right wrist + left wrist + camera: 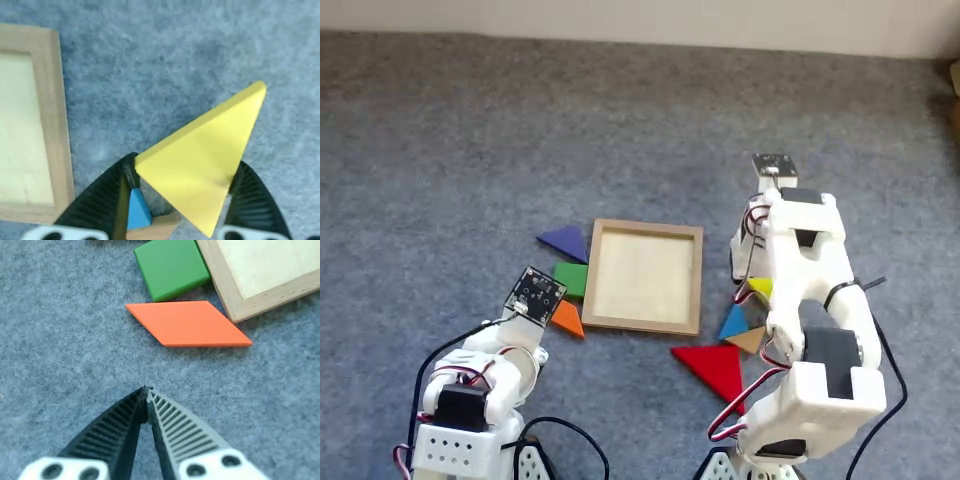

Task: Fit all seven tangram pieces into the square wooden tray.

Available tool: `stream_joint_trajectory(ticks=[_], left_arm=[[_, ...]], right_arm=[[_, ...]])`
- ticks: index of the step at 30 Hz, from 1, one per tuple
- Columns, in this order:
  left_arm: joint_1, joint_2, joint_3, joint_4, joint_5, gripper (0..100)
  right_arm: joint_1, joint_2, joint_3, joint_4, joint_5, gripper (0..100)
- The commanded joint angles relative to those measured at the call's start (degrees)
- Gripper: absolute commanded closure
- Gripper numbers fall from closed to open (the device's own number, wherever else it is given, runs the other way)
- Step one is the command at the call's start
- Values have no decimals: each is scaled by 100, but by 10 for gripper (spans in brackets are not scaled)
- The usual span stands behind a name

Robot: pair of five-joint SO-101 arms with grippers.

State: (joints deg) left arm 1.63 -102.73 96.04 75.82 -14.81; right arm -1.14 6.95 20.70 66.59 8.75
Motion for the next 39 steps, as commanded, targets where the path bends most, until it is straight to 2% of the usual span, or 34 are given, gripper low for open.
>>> stream_joint_trajectory(ticks=[1,5,14,18,22,28,34,39], left_arm=[[-31,-154,110,18,-44,995],[-31,-154,110,18,-44,995],[-31,-154,110,18,-44,995],[-31,-154,110,18,-44,995],[-31,-154,110,18,-44,995],[-31,-154,110,18,-44,995],[-31,-154,110,18,-44,995],[-31,-154,110,18,-44,995]], right_arm=[[-48,-444,-75,-13,62,822],[-374,-497,-171,462,35,822],[-1042,-1622,-409,840,-132,822],[-1323,-1842,-409,866,-325,822],[-1297,-1710,-444,716,-413,821],[-910,-1059,-690,171,-1653,806],[-804,-330,-1622,532,-2681,649],[-804,286,-2316,796,-3174,623]])
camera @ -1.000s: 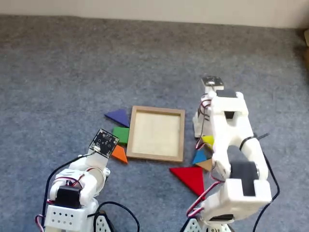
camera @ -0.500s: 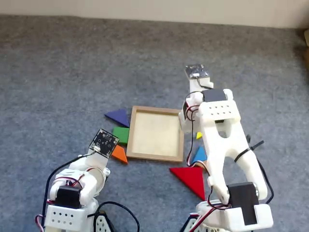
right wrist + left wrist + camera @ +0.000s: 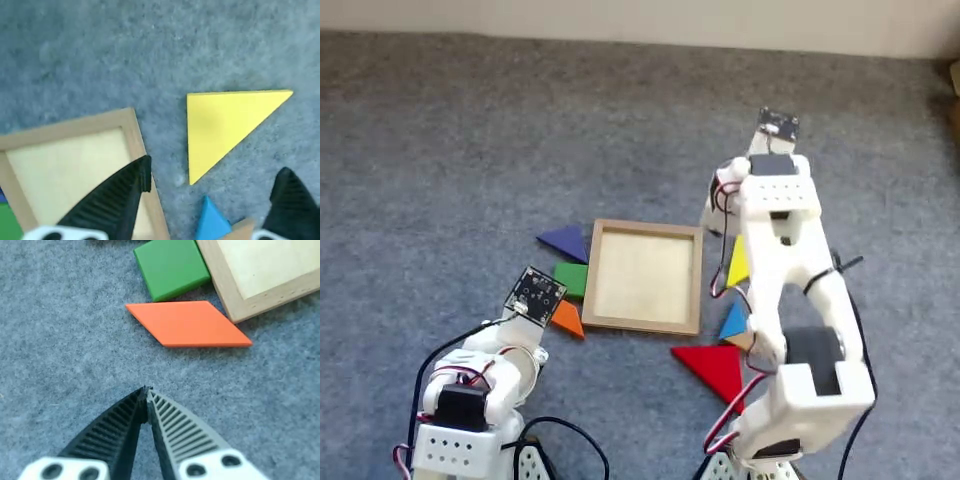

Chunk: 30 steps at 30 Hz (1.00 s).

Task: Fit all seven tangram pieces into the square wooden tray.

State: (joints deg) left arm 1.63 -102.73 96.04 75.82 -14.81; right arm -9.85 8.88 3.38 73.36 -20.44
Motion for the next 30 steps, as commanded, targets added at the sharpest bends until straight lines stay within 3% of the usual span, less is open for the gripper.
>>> stream_joint_trajectory(ticks=[1,30], left_arm=[[-31,-154,110,18,-44,995],[-31,-154,110,18,-44,995]], right_arm=[[66,224,-664,119,-308,623],[646,2132,-1903,57,-756,623]])
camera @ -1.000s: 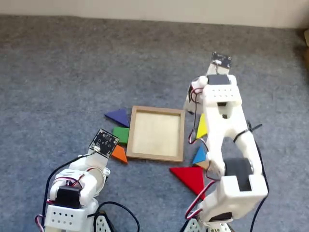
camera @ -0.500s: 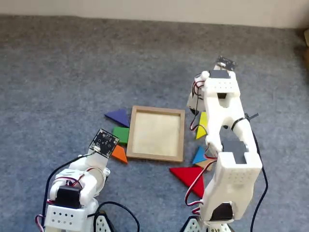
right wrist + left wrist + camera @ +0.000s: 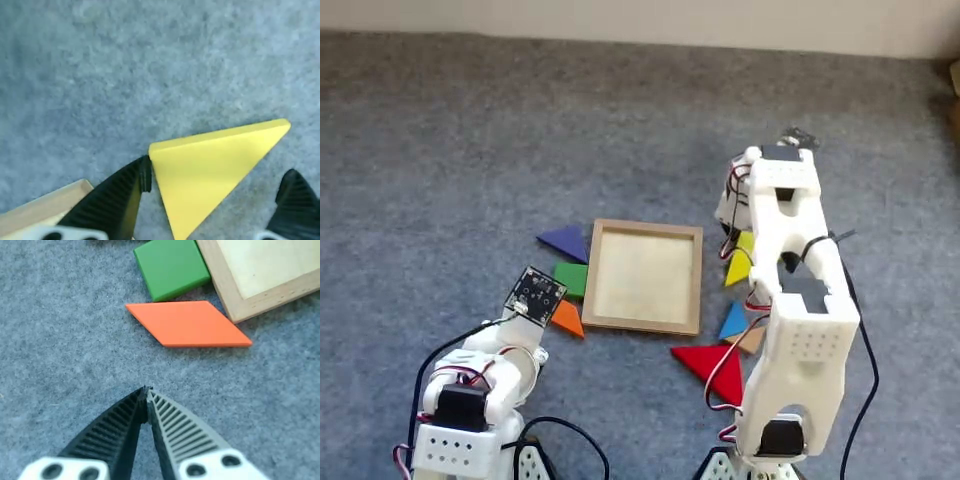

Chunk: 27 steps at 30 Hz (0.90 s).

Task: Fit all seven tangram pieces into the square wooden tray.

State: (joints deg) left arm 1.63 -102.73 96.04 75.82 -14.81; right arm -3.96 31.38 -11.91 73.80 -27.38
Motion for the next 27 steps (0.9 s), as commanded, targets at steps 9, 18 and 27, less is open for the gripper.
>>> stream_joint_trajectory(ticks=[9,18,27], left_arm=[[-31,-154,110,18,-44,995],[-31,-154,110,18,-44,995],[-31,-154,110,18,-44,995]], right_arm=[[57,277,-752,13,-1160,623],[171,593,-1033,66,-1776,623],[312,576,-989,110,-1969,625]])
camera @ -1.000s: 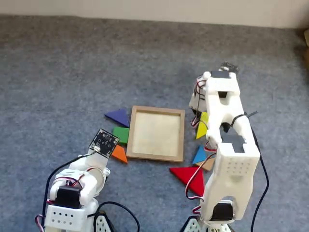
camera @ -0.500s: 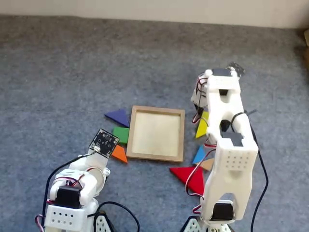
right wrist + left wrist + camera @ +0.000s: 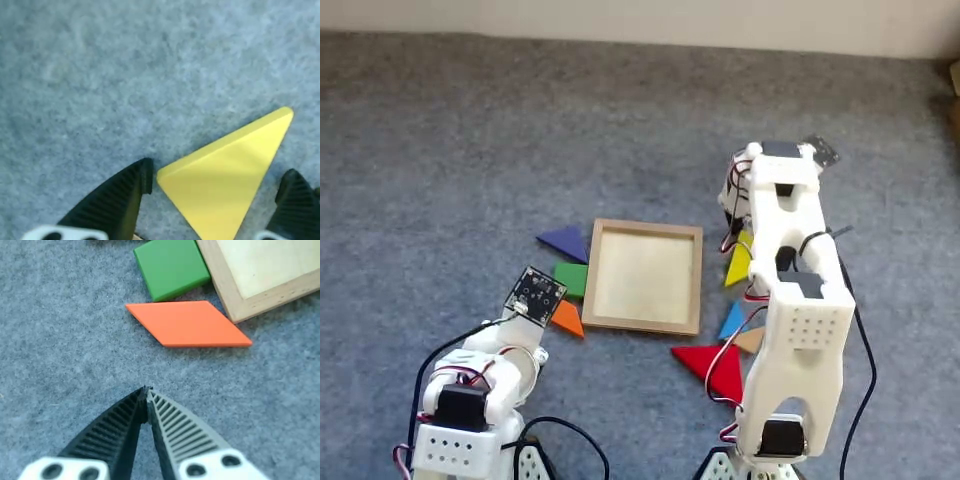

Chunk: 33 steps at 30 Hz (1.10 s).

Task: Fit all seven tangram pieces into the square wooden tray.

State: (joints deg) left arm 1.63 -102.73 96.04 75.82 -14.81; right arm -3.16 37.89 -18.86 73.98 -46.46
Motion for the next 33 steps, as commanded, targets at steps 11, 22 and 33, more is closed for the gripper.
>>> stream_joint_trajectory(ticks=[11,22,33], left_arm=[[-31,-154,110,18,-44,995],[-31,-154,110,18,-44,995],[-31,-154,110,18,-44,995]], right_arm=[[242,-48,-338,453,-18,741],[242,-92,-497,699,492,807],[242,-84,-901,1121,923,864]])
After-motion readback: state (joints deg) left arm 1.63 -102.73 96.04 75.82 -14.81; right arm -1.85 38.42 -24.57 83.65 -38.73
